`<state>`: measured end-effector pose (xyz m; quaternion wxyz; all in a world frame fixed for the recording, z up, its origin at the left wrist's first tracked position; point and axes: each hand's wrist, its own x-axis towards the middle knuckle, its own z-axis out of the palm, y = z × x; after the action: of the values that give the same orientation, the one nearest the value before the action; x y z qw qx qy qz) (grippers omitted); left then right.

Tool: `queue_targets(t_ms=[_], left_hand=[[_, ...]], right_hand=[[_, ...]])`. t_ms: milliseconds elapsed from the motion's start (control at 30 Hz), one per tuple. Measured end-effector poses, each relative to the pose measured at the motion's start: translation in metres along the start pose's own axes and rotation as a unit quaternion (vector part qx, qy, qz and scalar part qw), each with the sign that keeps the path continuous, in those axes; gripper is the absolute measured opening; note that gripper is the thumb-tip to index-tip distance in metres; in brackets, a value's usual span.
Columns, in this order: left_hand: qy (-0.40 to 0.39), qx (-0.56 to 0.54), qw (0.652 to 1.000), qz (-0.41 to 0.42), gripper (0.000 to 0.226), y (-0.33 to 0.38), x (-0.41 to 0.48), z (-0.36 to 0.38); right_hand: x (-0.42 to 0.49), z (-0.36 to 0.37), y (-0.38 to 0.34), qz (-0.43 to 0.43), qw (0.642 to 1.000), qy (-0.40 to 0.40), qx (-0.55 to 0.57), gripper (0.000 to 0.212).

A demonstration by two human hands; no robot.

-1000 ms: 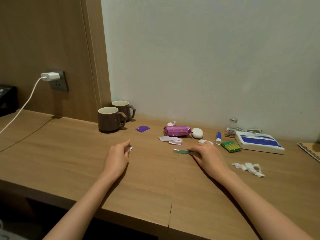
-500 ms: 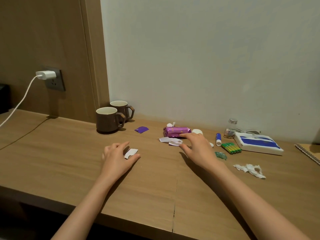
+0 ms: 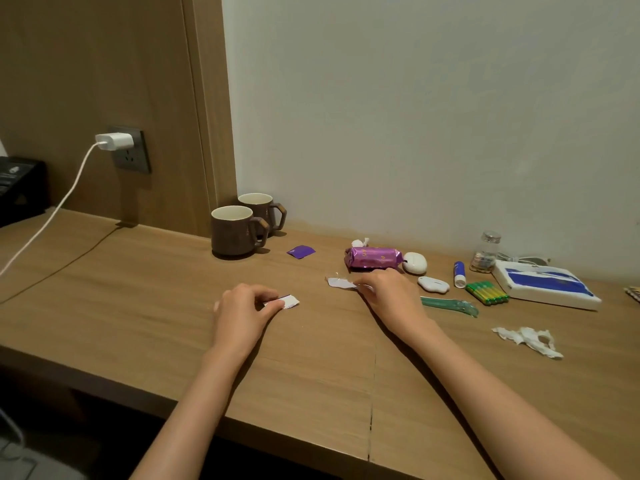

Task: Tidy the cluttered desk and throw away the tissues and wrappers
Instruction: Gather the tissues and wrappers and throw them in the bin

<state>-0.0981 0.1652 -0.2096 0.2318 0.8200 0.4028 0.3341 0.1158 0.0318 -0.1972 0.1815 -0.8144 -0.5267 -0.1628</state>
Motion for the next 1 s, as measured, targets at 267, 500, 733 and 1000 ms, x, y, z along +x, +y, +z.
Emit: queue_targets(t_ms=[267, 500, 733, 1000], left_hand=[[-0.052, -0.045, 0.998, 0.004, 0.033, -0.001, -0.002, -0.006], [-0.064, -0.053, 0.996, 0.025, 0.026, 0.001, -0.005, -0.008], [-0.041, -0.12, 0.992, 0.0, 0.031, 0.012, -0.018, -0.018], [-0.019, -0.184, 0.983, -0.002, 0.031, 0.021, -0.065, -0.061]], right_hand=[[-0.008, 0.0, -0.002, -0.021, 0.998, -0.04, 0.035, 0.024], [-0.014, -0.003, -0.003, -0.042, 0.998, -0.043, -0.007, 0.018], [-0.025, -0.012, 0.0, -0.007, 0.996, 0.01, 0.085, 0.013], [-0.048, -0.07, -0.043, 0.0, 0.955, 0.111, 0.274, 0.013]])
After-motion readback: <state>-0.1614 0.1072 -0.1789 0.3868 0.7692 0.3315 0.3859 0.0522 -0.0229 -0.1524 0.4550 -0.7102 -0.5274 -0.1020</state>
